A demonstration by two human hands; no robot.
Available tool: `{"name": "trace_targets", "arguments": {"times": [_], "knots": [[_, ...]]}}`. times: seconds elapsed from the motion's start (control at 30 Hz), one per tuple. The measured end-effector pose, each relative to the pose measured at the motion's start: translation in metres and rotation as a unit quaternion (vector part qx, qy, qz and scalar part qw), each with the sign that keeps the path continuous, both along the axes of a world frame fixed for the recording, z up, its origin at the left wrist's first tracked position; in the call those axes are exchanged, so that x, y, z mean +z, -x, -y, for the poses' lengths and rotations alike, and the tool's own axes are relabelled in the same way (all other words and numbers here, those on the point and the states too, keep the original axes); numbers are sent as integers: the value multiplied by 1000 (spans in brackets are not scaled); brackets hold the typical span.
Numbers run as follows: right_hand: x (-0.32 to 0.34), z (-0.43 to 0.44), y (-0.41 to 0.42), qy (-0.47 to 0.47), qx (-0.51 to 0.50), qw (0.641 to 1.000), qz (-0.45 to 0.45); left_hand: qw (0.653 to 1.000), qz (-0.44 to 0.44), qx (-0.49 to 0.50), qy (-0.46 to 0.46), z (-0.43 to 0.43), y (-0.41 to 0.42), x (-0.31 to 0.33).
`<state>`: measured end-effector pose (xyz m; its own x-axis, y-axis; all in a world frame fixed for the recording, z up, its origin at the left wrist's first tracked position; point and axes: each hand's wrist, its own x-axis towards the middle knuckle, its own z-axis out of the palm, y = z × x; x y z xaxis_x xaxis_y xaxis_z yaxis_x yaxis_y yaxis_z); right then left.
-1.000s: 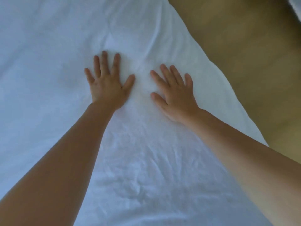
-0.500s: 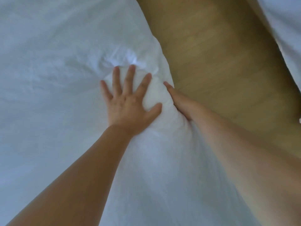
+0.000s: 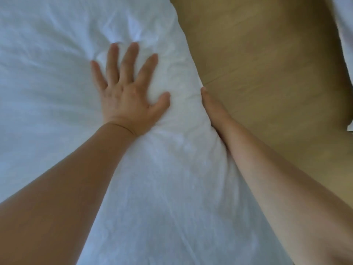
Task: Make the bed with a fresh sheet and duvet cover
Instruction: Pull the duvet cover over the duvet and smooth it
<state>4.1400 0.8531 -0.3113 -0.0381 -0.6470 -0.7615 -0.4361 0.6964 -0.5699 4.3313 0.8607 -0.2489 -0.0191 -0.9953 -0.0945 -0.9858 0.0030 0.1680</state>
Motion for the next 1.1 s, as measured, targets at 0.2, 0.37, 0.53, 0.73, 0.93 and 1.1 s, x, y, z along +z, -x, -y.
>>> {"name": "trace_targets", "arguments": {"times": [0.2, 0.37, 0.53, 0.73, 0.93, 1.1], "knots": [[41, -109, 50, -163, 9, 986, -16, 991, -51, -110, -64, -118, 82, 14], [44, -120, 97, -98, -127, 987, 14, 989, -31, -137, -55, -164, 110, 10], [8, -132, 101, -75, -99, 992, -24, 963, -9, -204, -178, -219, 164, 21], [33, -217, 135, -253, -41, 957, 136, 968, 13, -190, -162, -251, 179, 19], [9, -220, 178, -81, -199, 976, 47, 966, 16, -219, -138, -274, 193, 15], [-20, -278, 195, -230, -46, 961, 150, 955, 45, -251, -150, -286, 194, 14]]}}
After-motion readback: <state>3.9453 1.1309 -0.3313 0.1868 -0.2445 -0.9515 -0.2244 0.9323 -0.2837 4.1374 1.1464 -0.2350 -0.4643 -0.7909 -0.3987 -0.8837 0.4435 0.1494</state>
